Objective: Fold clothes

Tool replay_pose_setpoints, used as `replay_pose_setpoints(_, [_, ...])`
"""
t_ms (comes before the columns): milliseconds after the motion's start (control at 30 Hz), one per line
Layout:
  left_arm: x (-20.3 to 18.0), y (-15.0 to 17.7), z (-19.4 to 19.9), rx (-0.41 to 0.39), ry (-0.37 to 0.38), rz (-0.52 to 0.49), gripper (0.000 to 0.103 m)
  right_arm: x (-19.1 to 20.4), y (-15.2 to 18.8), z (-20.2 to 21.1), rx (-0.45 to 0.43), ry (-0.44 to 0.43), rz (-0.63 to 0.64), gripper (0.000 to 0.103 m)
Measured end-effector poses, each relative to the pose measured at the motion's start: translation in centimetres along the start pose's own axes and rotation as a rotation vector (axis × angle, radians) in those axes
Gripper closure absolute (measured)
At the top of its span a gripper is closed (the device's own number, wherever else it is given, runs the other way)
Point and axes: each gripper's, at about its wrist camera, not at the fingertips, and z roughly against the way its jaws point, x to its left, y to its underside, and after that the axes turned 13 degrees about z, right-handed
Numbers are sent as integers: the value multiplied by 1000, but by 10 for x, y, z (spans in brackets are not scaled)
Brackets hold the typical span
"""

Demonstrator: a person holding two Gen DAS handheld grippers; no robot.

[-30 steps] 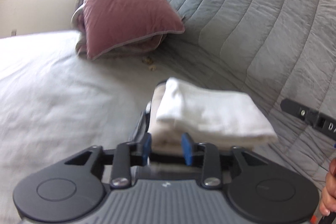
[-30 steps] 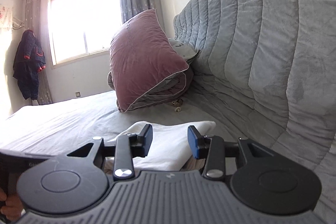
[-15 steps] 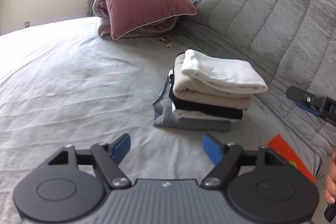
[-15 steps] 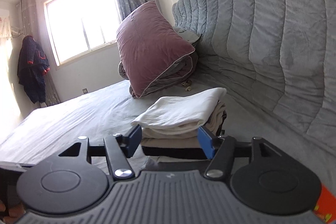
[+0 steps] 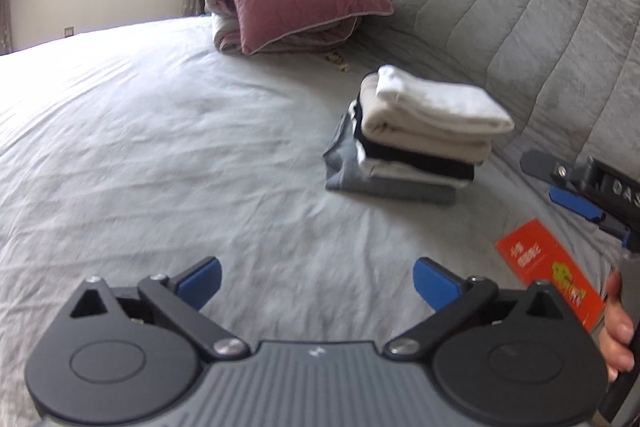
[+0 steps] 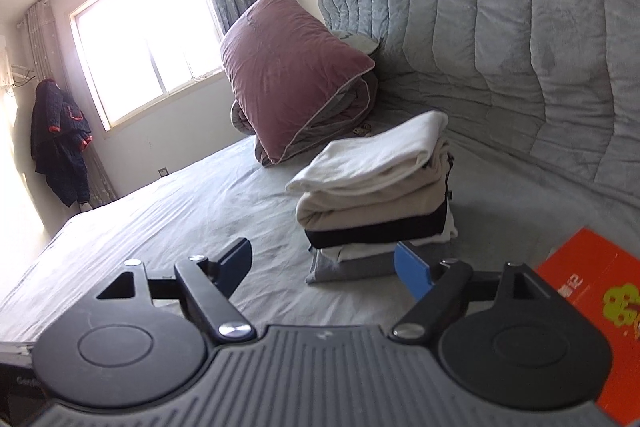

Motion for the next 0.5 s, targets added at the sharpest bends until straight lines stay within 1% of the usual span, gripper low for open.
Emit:
replay_pose_setpoints(67, [8,10,0,23,-6,6,1,3,8,-4,5,7,-14,10])
replay_pose_setpoints(167, [19,25,-1,55,-10,16,1,8,17,-11,19,23,-20,0])
replay_pose_setpoints(333, [40,47,-9,85,-32,23,1,18,25,-22,45,67,12,0])
replay_pose_setpoints(433, [52,56,-21,73,-83,49,0,21,33,-31,69,119,13,0])
replay_pose_setpoints(500, [56,60,-32,94,-120,48,0,24,37,-40,109,154,20,0])
